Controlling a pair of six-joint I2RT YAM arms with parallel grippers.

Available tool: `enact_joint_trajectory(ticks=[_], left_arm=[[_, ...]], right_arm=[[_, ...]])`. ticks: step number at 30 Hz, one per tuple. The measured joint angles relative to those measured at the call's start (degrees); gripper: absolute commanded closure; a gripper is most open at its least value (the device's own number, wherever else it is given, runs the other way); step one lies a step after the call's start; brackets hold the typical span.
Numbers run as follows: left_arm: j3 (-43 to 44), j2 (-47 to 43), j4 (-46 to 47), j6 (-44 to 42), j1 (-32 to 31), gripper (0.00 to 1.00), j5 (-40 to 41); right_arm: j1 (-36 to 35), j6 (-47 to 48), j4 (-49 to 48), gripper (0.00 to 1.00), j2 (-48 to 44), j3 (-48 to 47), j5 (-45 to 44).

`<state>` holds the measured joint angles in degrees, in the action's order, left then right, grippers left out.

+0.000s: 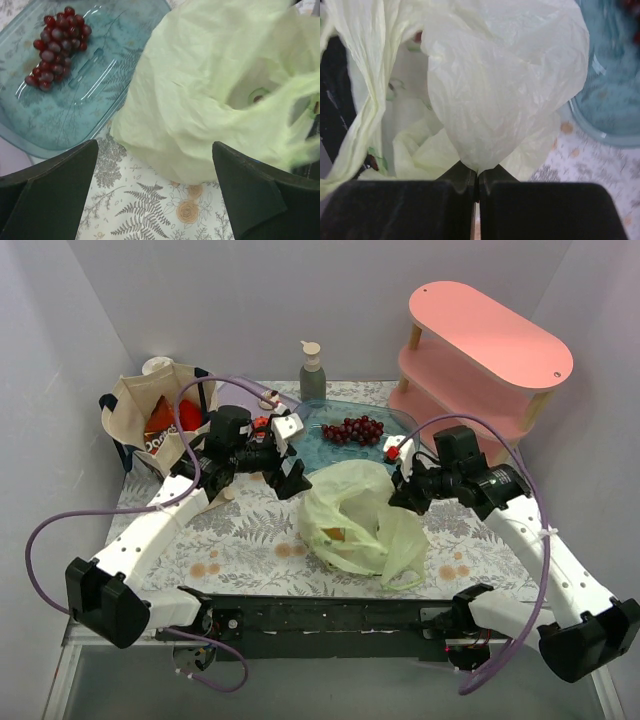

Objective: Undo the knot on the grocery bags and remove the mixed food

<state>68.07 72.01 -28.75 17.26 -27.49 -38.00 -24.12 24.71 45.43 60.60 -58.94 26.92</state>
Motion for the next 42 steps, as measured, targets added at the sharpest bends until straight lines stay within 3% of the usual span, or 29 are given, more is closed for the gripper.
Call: enact_joint_trajectory(ticks=[8,16,19,21,25,27,30,33,34,36,42], left_arm=[[-4.72,-4.94,4.90,-0.35,0.02,0.02,7.76],[-4.37,-4.72,8.26,0.81,0.04,0.02,8.85],[-4.37,-4.24,7.98,2.08,0.02,0.02,6.93],[-4.66,-3.91,7.85,2.97,0.02,0.02,5.60],[-5.49,-3.17,7.19,4.76,0.02,0.02,3.54],[-5.49,-2.19,7.23,5.81,0.02,0.02,3.28],[-5.49,-0.13,7.37,7.30,0.02,0.02,2.21],[-5.49,3.21,7.45,9.33,0.04,0.02,-1.57],[-5.46,4.37,7.45,9.92,0.09,0.02,-2.99],[-5.18,7.26,7.65,11.87,-0.07,0.02,-6.91],[0.09,15.67,8.76,15.89,-3.06,0.02,-12.26]], right_arm=[[-9.31,7.82,3.17,0.99,-0.70,-16.41,7.50],[-10.03,10.05,7.13,0.99,-1.40,-14.32,7.82],[-10.03,9.88,8.46,0.55,-1.22,-12.79,7.34],[-10.03,8.55,8.55,0.50,-1.22,-11.72,4.79],[-9.94,7.50,9.25,0.29,-1.18,-12.55,-3.21],[-9.73,8.39,11.26,0.30,-0.94,-16.06,-5.42],[-9.64,11.63,14.69,0.40,-1.22,-24.24,-5.53],[-9.66,15.37,17.94,0.58,-3.69,-27.47,-2.05],[-9.66,16.48,19.58,0.67,-4.70,-26.75,-0.59],[-10.29,18.14,21.46,0.72,-7.30,-22.32,1.97],[-13.31,22.53,23.34,0.78,-4.76,-3.28,5.27]])
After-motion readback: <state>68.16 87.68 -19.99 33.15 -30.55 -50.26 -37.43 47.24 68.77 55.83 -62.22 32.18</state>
